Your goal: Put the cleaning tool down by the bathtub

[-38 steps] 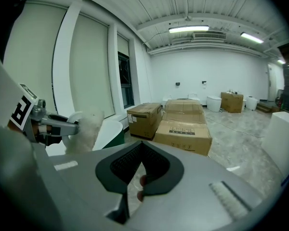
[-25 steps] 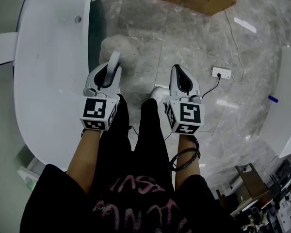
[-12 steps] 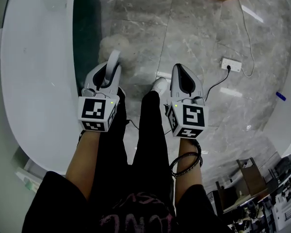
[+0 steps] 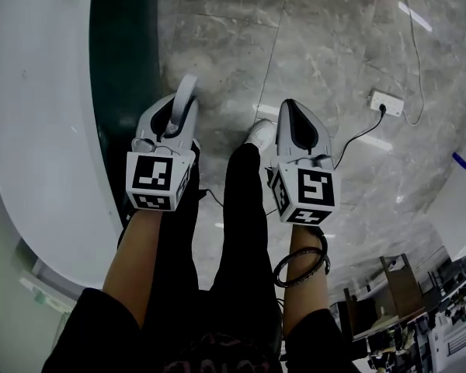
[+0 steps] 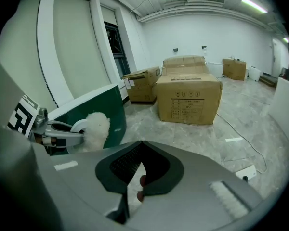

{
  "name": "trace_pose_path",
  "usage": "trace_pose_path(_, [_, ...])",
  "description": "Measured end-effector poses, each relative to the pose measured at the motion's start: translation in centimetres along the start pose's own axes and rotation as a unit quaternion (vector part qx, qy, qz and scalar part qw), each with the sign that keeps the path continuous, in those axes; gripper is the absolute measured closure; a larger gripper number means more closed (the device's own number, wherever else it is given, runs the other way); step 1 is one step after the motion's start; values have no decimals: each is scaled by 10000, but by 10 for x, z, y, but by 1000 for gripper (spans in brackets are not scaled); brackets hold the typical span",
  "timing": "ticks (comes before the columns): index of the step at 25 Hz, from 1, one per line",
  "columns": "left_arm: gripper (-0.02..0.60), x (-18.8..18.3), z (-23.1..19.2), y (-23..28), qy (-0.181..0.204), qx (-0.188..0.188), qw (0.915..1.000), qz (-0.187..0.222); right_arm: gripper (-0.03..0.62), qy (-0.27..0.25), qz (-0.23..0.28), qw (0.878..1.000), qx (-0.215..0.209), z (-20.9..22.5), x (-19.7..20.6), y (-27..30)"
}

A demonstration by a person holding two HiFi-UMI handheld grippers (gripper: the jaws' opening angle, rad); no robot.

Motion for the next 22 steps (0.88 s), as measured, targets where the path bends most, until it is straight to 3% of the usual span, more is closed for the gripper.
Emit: trace_pose_path(22, [494, 141, -35, 140, -75, 77, 9983, -577, 571, -219, -509, 9978, -376, 13, 134, 127])
Point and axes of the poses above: the fingertips, and each gripper's own axes: y forward along the fingers, z to its right, x out of its underside, the point moved 9 cm from there along -y, backward along the fingers, and after that the axes turned 8 degrees about x, right-handed, at the moved point
